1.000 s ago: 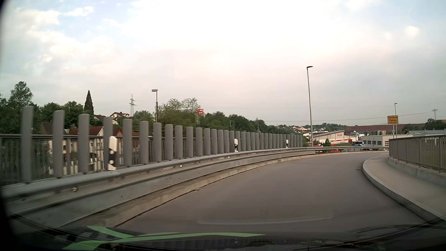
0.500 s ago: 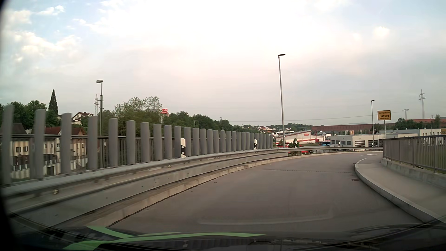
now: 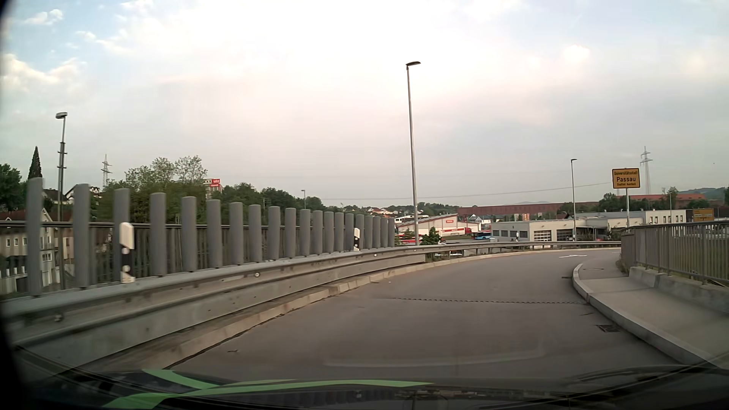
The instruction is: Follow the waypoints while adhering to traffic rules and regulations
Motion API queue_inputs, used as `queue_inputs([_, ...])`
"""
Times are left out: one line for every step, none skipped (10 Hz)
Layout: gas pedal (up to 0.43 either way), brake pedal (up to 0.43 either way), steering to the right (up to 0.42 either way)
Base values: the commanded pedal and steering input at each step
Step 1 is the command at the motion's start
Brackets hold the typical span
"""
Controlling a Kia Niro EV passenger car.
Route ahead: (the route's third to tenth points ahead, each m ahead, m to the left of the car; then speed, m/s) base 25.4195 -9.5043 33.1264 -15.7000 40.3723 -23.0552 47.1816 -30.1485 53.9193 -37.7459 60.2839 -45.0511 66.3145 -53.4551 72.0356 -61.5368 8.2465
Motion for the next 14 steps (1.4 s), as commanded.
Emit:
queue_inputs([0.079,0.000,0.119])
queue_inputs([0.079,0.000,0.118])
queue_inputs([0.079,0.000,0.117])
queue_inputs([0.079,0.000,0.114])
queue_inputs([0.079,0.000,0.111])
queue_inputs([0.079,0.000,0.110])
queue_inputs([0.079,0.000,0.108])
queue_inputs([0.079,0.000,0.105])
queue_inputs([0.079,0.000,0.105])
queue_inputs([0.067,0.000,0.104])
queue_inputs([0.067,0.000,0.104])
queue_inputs([0.067,0.000,0.104])
queue_inputs([0.067,0.000,0.104])
queue_inputs([0.067,0.000,0.105])
